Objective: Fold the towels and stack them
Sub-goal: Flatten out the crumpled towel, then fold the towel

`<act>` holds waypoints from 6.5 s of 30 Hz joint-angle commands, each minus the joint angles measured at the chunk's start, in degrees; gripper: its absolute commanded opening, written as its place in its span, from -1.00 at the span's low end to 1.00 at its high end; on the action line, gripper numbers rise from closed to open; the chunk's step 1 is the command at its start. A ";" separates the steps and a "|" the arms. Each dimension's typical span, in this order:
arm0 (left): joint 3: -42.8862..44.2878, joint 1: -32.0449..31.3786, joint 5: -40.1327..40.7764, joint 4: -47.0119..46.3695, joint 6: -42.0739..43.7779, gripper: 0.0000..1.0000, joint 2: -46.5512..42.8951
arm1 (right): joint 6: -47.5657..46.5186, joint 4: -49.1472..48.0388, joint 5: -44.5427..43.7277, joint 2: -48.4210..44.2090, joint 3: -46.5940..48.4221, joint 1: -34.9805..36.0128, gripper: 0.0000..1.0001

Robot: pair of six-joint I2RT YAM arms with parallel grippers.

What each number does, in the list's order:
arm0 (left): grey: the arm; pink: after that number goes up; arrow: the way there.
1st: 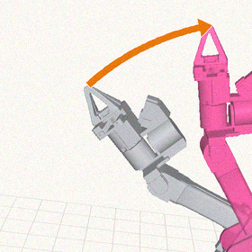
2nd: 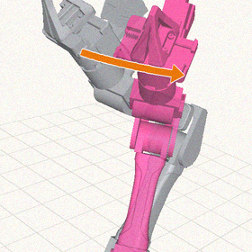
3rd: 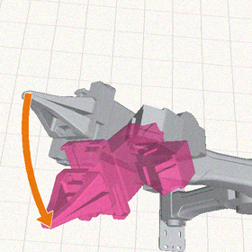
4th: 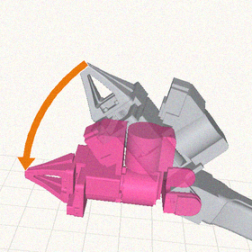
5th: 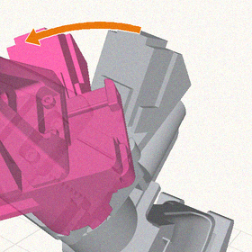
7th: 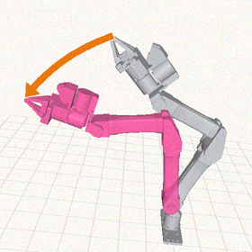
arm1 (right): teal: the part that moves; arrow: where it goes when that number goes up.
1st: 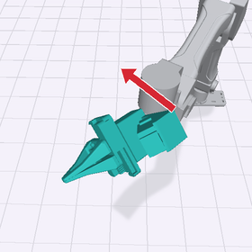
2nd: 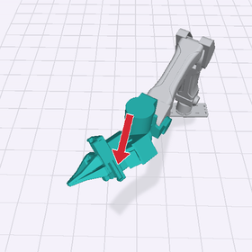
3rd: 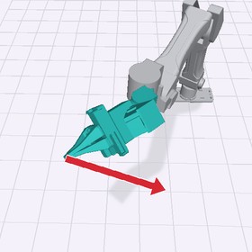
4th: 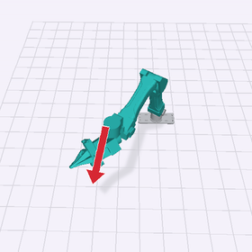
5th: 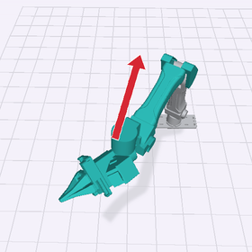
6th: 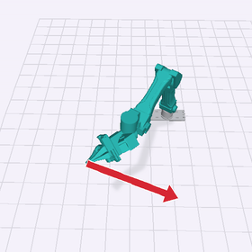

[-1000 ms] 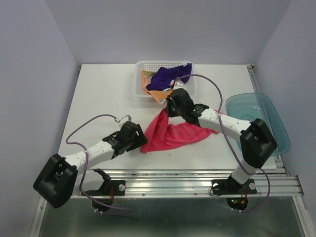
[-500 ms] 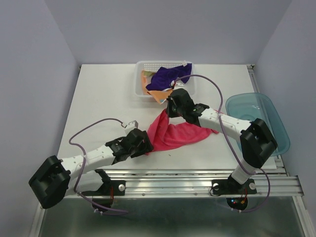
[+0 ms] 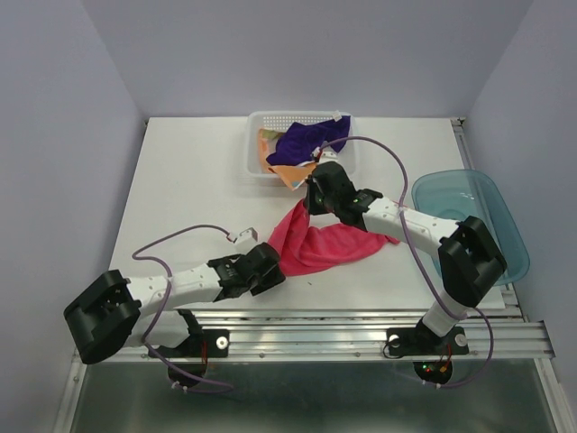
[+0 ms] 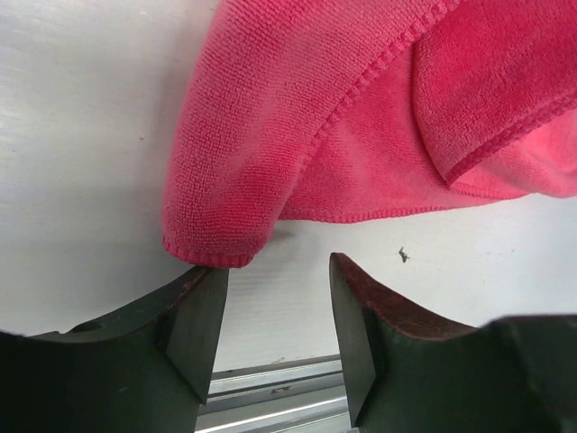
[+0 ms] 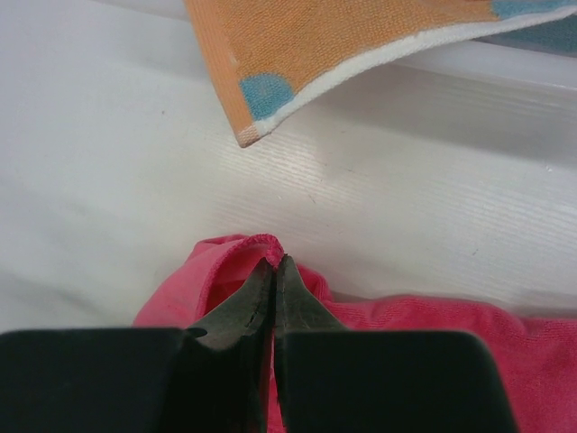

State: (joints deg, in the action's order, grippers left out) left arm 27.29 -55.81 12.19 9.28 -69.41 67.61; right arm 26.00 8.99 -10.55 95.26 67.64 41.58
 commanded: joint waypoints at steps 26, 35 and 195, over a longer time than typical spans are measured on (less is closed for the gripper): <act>14.63 -0.17 18.22 4.71 17.44 -1.00 -18.73 | -5.51 -0.21 -2.63 -18.71 -3.13 -0.36 -0.99; 31.40 -0.17 5.58 -5.32 36.70 -1.00 -26.48 | -11.93 10.25 6.68 -35.05 12.24 -0.28 -0.99; 8.05 42.89 -27.21 -41.71 32.05 -1.00 -8.20 | -7.10 -14.27 33.39 -20.82 -8.56 -20.49 -0.99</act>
State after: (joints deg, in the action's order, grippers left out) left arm 38.44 -13.37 -13.04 -29.78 -35.66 62.37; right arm 16.53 -1.98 18.22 76.53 62.85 21.02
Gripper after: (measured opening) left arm 0.026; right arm 0.033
